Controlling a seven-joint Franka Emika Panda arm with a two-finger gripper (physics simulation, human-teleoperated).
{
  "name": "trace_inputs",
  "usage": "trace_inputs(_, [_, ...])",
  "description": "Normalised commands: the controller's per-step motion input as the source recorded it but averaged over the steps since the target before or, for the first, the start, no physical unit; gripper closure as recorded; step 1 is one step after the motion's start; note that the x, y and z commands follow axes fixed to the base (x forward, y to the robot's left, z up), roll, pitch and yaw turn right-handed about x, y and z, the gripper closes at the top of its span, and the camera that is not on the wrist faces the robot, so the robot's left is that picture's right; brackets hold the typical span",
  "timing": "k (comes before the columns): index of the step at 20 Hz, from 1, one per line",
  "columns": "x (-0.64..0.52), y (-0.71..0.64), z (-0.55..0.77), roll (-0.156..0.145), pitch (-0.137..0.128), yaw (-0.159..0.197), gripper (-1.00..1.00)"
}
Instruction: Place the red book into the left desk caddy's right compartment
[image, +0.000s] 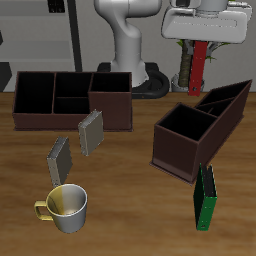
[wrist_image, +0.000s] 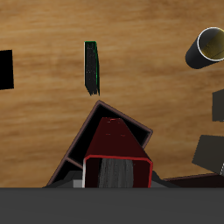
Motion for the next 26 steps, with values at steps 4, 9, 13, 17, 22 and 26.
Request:
trace_inputs(4, [0.11, -0.06, -0.16, -0.007, 0.022, -0.014, 1.0])
trace_inputs(9, [0.03, 0.09, -0.21, 0.015, 0.024, 0.004, 1.0])
trace_inputs(13, [0.04, 0.13, -0.16, 0.025, 0.018, 0.002, 1.0])
trace_inputs(17, [0.04, -0.02, -0.09, -0.001, 0.013, -0.004, 1.0])
trace_inputs(22, [0.04, -0.02, -0.15, 0.005, 0.016, -0.002, 1.0])
trace_inputs(26, [0.06, 0.01, -0.26, 0.003, 0.03, 0.0, 1.0])
